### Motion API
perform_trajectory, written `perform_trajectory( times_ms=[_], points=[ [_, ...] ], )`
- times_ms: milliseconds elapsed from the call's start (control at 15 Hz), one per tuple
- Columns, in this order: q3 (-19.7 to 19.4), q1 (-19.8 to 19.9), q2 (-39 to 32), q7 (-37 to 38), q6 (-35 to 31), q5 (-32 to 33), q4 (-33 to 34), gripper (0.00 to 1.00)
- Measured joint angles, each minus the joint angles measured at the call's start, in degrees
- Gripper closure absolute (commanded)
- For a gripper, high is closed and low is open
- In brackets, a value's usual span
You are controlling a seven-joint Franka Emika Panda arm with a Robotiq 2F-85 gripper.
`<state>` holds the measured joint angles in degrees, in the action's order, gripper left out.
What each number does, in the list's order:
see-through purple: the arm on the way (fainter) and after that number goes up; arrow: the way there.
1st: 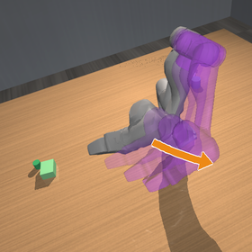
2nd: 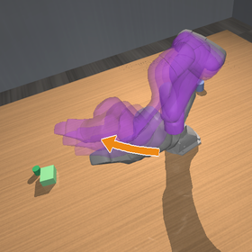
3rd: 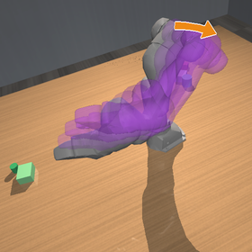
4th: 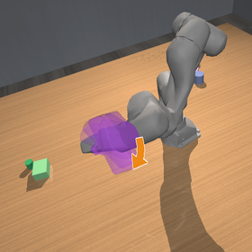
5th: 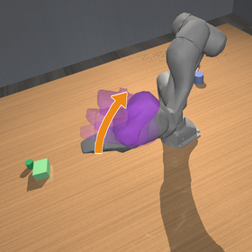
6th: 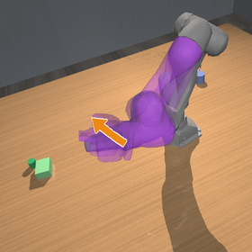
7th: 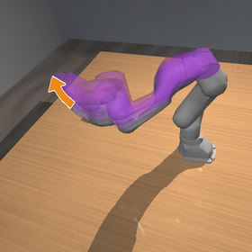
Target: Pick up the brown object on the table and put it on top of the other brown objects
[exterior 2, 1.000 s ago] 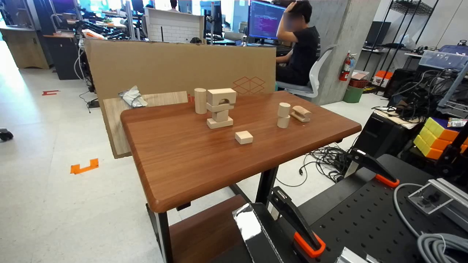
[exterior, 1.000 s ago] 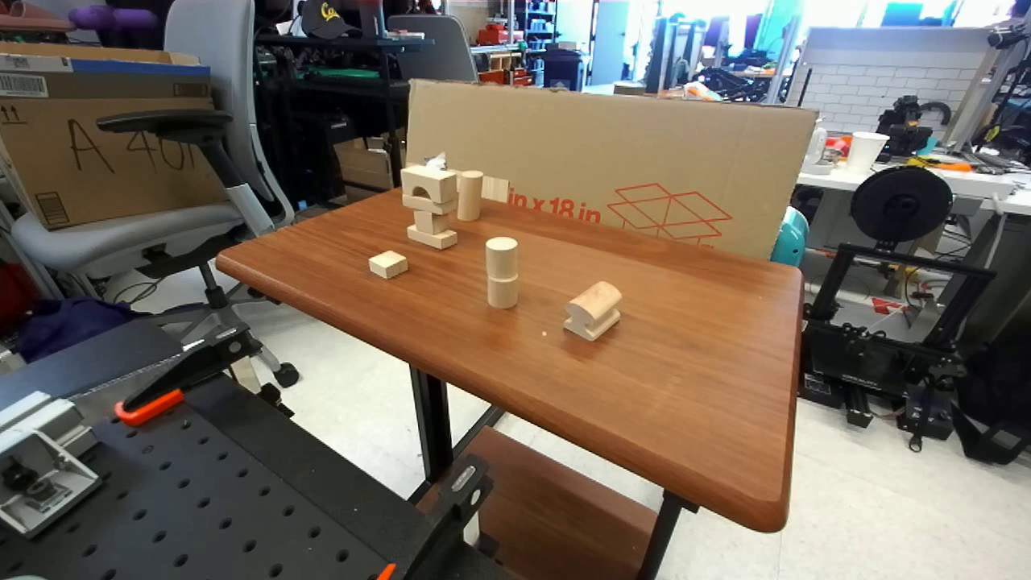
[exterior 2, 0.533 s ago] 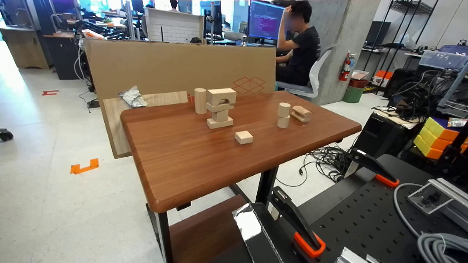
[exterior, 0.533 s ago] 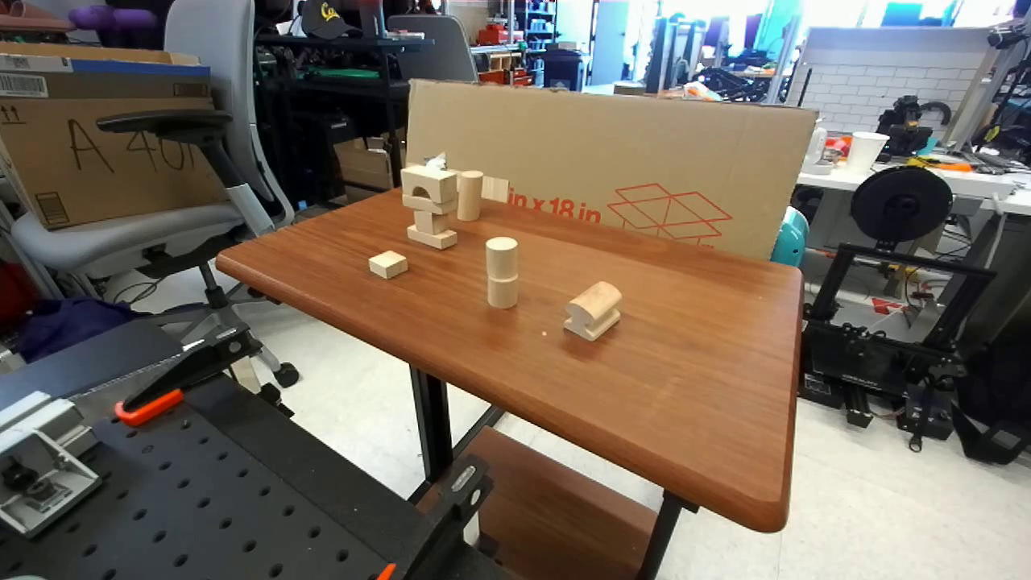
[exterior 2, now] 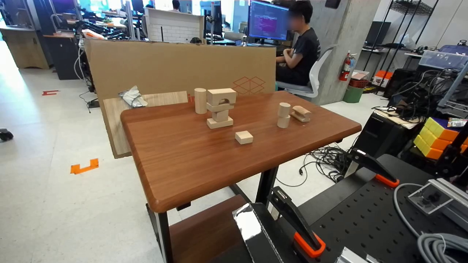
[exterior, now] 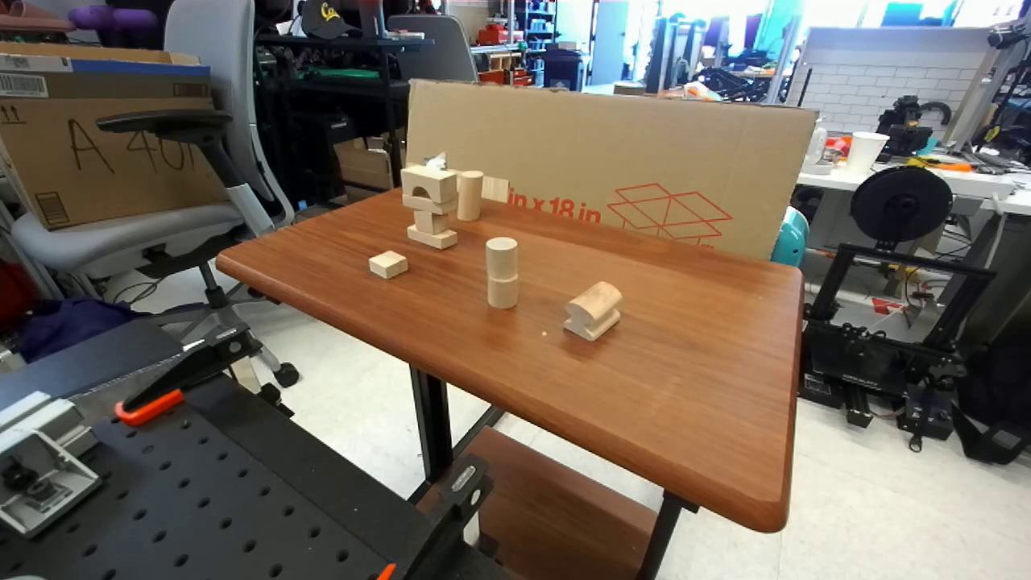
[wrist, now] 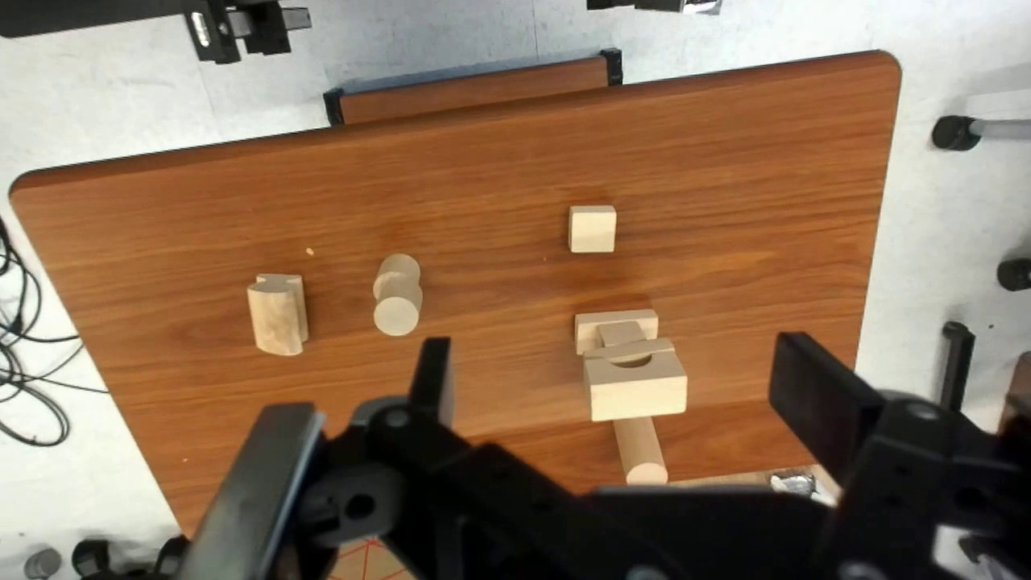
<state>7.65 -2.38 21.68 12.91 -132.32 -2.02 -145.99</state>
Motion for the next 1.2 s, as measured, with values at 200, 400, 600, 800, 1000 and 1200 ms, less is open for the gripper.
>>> perform_trajectory(
  times_ms=[200, 400, 600, 800, 1000, 1200],
  points=[
    [1.9, 0.0, -7.1, 5.3, -4.8, 0.3, 0.7, 0.00],
    [2.4, -0.1, -13.3, 7.3, -7.1, 0.6, 1.8, 0.00],
    [2.4, -0.2, -18.8, 8.0, -8.9, 2.5, 3.3, 0.00],
    [2.1, -0.3, -23.5, 10.2, -9.2, 7.5, 5.1, 0.00],
    [1.2, -1.3, -27.6, 12.7, -9.2, 12.0, 6.9, 0.00],
    [-0.2, -2.7, -31.0, 14.5, -9.2, 14.3, 8.7, 0.00]
  ],
)
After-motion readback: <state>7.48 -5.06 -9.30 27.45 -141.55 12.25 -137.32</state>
